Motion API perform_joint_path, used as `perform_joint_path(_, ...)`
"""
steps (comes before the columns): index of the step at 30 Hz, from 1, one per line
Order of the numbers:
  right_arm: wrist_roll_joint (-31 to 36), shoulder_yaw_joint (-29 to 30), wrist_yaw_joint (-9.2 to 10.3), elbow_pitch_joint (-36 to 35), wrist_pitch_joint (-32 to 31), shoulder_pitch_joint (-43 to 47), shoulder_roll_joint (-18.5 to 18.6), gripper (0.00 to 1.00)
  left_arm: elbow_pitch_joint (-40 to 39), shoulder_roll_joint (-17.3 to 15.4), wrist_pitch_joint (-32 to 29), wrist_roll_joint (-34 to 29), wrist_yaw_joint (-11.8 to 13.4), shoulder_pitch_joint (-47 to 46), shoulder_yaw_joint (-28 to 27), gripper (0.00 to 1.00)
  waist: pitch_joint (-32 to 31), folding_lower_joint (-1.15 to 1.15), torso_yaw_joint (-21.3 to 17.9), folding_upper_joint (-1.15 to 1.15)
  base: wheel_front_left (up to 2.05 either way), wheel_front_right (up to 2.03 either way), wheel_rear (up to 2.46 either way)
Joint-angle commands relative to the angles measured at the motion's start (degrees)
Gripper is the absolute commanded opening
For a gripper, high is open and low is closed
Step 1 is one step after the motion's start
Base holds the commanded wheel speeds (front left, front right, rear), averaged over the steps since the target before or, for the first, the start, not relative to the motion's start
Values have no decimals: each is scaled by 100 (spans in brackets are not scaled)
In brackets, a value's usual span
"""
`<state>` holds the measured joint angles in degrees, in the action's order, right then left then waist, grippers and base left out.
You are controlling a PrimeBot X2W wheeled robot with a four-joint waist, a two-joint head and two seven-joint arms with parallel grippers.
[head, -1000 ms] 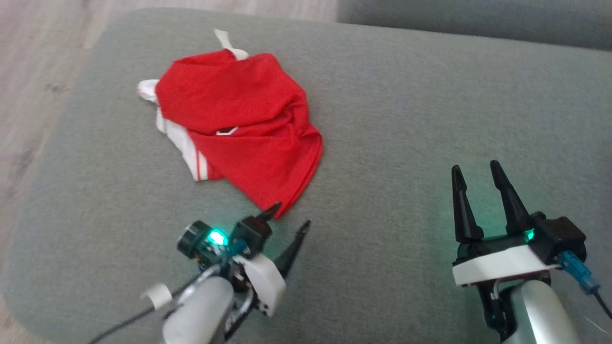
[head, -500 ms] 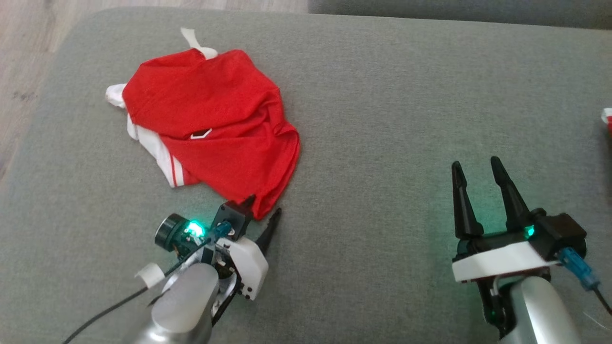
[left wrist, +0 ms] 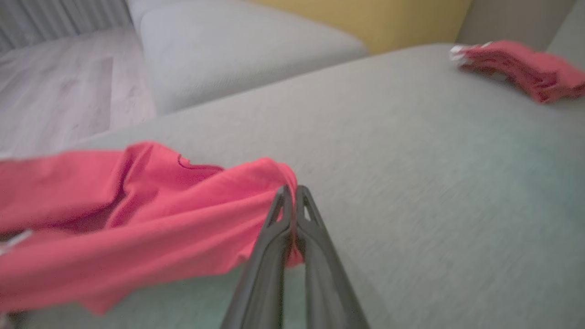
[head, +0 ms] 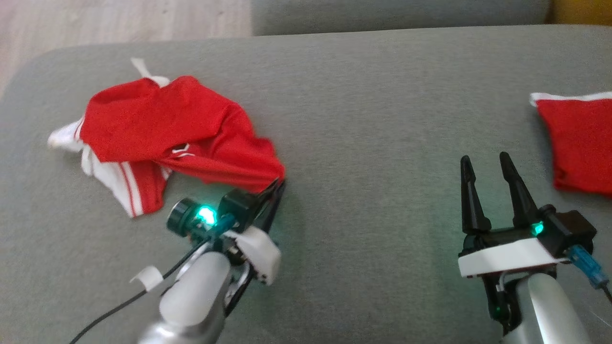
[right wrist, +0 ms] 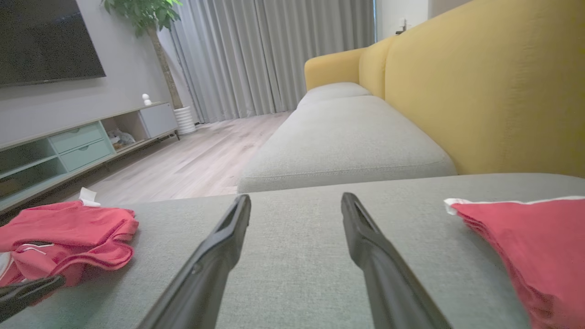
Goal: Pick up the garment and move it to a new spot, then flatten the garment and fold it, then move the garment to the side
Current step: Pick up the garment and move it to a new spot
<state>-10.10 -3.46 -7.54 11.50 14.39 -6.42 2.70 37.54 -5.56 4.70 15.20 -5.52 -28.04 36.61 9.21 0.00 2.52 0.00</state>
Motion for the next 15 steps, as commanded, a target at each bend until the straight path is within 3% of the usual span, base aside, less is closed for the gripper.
perform_joint_path(1, -47, -143, 5, -205, 61, -98, 18, 100, -264, 31, 87, 62, 30, -352, -168, 0, -78, 0, -242, 0, 0, 0, 0)
perform_joint_path(9, -154, -155, 5, -291, 61, -140, 18, 100, -775, 248, 124, 367, 231, -668, 29, 0, 18, 0, -1056, 0, 0, 0, 0)
perform_joint_path(15, -315, -255, 5, -392, 61, -218, 18, 100, -1089, 266, 132, 661, 528, -1078, 481, 0, 278, 0, -1747, 0, 0, 0, 0)
